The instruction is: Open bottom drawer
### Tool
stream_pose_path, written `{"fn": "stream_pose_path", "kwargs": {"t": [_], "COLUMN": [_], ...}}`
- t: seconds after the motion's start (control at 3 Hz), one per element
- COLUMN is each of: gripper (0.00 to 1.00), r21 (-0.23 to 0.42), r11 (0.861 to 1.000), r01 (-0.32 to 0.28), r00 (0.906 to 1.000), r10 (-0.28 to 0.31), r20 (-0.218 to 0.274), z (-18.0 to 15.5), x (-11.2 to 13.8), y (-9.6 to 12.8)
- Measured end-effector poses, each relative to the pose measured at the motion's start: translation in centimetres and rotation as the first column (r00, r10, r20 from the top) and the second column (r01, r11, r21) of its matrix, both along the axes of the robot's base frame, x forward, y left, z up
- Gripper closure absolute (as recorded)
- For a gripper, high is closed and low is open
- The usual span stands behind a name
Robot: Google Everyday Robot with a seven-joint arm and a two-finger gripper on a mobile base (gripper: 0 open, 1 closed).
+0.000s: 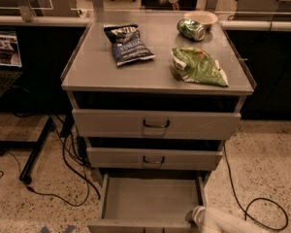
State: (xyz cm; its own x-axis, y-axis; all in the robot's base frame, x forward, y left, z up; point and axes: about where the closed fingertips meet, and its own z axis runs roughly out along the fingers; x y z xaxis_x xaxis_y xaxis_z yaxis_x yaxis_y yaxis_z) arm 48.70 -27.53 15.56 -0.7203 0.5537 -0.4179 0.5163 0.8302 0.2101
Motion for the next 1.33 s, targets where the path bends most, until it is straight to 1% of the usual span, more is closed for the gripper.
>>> {"fn": "stream_pose_path", "kwargs": {"t": [0.33,0.67,1.0,1.33], "gripper": [1.0,1.0,1.0,0.82], "r21": [0.044,0.079,0.063,0.05], "r11": [0.999,0.991,0.99,0.984], "r01": [0.032,0.104,0.125,0.173], "r00": [0.9993,0.9775,0.9296,0.8576], "r10": [-0.033,-0.117,-0.139,-0.175], "r20": [0.017,0.176,0.342,0.484], "z": [0.6,3.9,8.8,13.8], "x": [-2.6,-1.1,2.2,3.7], "y": [0.0,-1.4,-2.8,-4.3]}}
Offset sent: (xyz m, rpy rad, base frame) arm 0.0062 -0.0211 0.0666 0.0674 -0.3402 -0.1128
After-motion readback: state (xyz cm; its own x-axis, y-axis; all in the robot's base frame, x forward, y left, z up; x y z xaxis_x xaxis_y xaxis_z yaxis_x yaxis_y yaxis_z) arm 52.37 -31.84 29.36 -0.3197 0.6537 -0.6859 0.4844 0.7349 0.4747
